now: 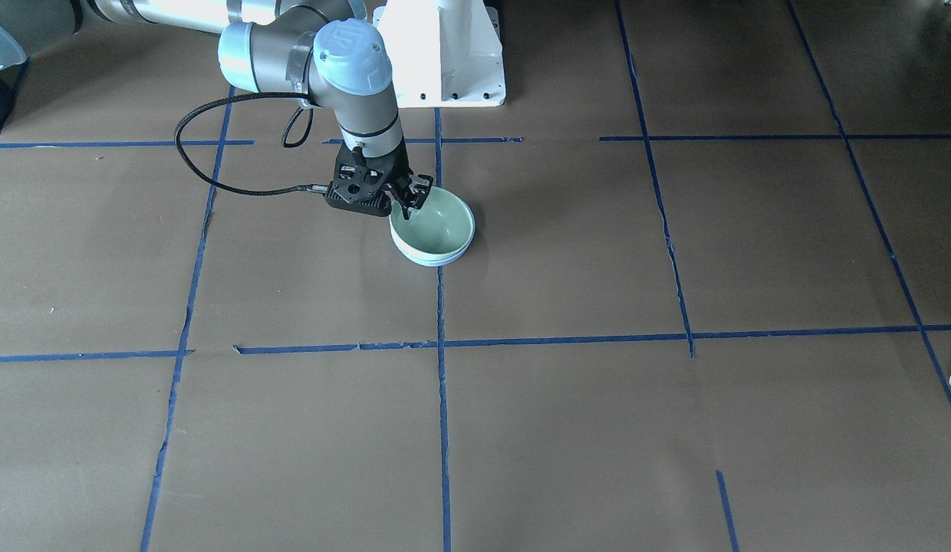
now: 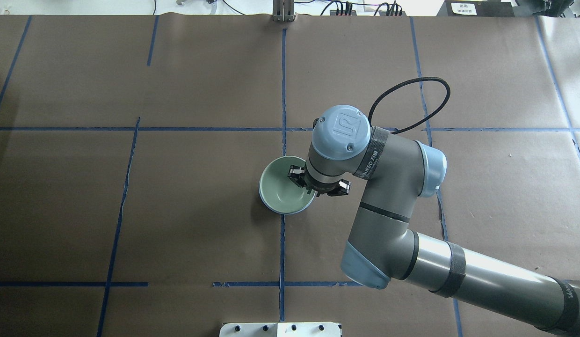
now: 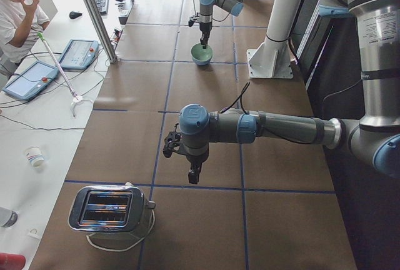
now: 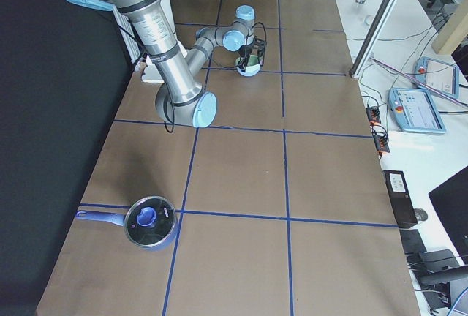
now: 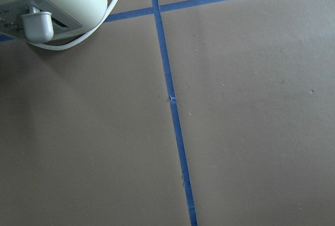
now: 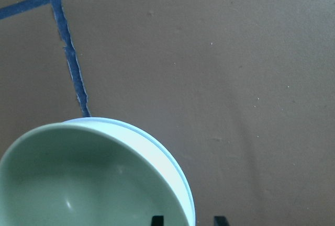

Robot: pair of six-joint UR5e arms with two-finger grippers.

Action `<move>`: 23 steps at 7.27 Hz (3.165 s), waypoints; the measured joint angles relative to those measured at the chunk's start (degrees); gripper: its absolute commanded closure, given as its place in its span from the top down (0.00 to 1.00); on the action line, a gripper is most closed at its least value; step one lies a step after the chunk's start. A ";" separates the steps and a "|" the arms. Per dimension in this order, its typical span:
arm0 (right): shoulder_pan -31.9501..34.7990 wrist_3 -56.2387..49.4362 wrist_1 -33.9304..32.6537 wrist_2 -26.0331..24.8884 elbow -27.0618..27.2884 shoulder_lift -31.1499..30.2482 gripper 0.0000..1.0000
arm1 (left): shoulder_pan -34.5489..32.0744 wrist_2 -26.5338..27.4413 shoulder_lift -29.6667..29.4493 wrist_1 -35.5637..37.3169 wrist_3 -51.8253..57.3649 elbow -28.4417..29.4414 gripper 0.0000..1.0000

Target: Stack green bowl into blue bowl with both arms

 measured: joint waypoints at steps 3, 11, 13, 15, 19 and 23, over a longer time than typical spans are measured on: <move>9.09 -10.79 -0.67 7.32 0.29 -1.18 1.00 | -0.02 -0.06 0.09 0.02 0.22 0.27 1.00; 49.06 -89.10 -8.27 24.12 2.81 -33.92 1.00 | 0.04 0.45 0.09 -1.14 0.41 3.59 1.00; 55.62 -95.59 -8.17 24.30 3.33 -42.14 1.00 | -0.01 0.54 0.29 -1.14 0.50 3.47 1.00; 58.20 -96.59 -8.16 24.10 3.42 -47.52 1.00 | -0.01 0.60 0.66 -1.14 0.57 2.94 1.00; 58.61 -96.68 -8.16 24.10 3.39 -49.47 1.00 | -0.03 0.55 0.78 -1.14 0.55 3.43 1.00; 58.61 -96.70 -8.16 24.25 3.04 -49.36 1.00 | 0.02 0.53 0.73 -1.14 0.51 3.74 1.00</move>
